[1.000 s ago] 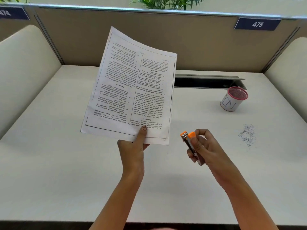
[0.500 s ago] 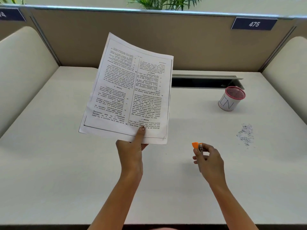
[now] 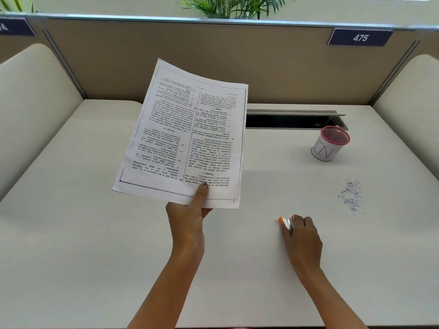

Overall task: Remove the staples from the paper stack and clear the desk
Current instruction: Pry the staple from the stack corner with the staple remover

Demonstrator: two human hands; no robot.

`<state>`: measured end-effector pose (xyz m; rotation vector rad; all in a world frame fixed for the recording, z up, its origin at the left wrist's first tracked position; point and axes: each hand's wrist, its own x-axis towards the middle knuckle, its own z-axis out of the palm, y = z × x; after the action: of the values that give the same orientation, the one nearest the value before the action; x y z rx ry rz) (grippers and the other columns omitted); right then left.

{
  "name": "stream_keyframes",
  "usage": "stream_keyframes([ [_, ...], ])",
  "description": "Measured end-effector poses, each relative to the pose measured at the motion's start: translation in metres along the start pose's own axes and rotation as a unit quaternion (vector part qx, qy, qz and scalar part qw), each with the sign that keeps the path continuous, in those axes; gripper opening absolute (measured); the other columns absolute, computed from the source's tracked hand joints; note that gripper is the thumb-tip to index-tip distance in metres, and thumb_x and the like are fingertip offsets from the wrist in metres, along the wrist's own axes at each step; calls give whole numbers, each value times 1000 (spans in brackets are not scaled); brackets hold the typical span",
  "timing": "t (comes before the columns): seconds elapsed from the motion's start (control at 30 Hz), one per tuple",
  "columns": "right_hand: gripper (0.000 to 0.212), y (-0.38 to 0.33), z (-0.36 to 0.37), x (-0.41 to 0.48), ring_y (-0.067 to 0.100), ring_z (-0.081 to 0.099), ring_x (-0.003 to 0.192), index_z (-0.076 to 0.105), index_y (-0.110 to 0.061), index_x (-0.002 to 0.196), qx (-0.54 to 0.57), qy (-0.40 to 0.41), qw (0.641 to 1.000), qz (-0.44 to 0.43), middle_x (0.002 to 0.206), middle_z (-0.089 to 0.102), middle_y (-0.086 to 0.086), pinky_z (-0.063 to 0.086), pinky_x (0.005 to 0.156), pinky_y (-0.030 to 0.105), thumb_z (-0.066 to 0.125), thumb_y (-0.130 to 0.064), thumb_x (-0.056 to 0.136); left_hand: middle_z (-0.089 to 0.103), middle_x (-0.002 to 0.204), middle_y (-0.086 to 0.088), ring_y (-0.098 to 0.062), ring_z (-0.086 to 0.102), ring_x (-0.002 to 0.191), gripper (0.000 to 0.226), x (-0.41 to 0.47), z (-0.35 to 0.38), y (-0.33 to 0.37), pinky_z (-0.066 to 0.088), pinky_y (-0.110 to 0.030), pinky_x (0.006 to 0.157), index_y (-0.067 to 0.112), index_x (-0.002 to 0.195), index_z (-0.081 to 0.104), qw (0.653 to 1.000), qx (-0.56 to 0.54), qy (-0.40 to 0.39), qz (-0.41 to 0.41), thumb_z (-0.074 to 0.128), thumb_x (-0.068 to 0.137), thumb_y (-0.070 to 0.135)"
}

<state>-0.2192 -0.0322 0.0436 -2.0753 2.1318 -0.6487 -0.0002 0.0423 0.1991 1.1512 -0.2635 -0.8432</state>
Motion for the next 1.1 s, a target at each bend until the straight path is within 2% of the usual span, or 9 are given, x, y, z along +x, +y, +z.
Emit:
stream_keyframes([
  [0.13,33,-4,-3,0,35,58,72,64,-7,104,-15,48,999,-22,87,60,14,46,63,37,76,-24,79,71,111,6,-11,70,98,43,0,3,5,58,-25,70,21,120,60,1000,-8,-15,-9,67,83,0],
  [0.23,34,-25,-22,3,28,59,88,63,-17,114,114,64,989,-63,103,59,4,45,81,40,73,-15,81,72,111,7,-12,70,98,44,0,4,11,59,-26,69,26,118,60,999,0,-35,-18,67,83,-1],
  [0.37,32,-77,-79,4,16,57,110,66,-16,112,308,97,930,-174,113,61,-1,48,91,40,73,-10,81,73,107,6,-13,71,96,47,-3,6,21,57,-23,67,17,126,57,996,20,-70,-42,64,84,-3],
  [0.5,31,-117,-129,9,23,56,120,68,-8,107,351,123,867,-331,117,65,5,34,108,42,75,-8,76,74,105,6,-17,72,94,42,-7,8,33,59,-26,69,20,120,59,993,49,-97,-44,62,85,-5],
  [0.7,3,-132,-142,18,18,67,82,76,-5,81,435,75,805,-396,83,71,4,46,91,45,73,-5,79,75,104,1,-21,73,91,34,-9,6,52,59,-25,66,13,114,61,985,60,-139,-76,61,85,-5],
  [0.87,12,-143,-147,19,19,64,76,73,-8,80,478,35,813,-330,76,66,2,49,76,31,72,3,76,76,91,-9,-23,74,80,24,-11,6,74,59,-25,62,7,108,65,963,164,-168,-132,55,95,24],
  [0.93,16,-149,-147,22,15,64,76,72,-10,80,489,31,823,-286,77,66,2,49,71,25,70,6,76,76,76,-2,-17,73,69,45,-11,7,77,56,-24,56,10,92,71,948,282,-133,-57,47,93,48],
  [1.0,16,-155,-147,26,13,65,76,71,-12,79,503,33,827,-247,77,68,0,50,71,25,69,3,77,73,71,9,-6,68,68,50,-13,8,78,53,-24,59,20,84,71,919,371,-86,100,44,83,61],
  [1.1,13,-163,-147,30,9,66,77,70,-19,78,524,29,828,-196,76,70,-6,50,73,23,64,-8,78,64,104,22,0,55,103,25,-14,15,80,46,-23,87,39,99,59,851,437,-126,261,53,80,55],
])
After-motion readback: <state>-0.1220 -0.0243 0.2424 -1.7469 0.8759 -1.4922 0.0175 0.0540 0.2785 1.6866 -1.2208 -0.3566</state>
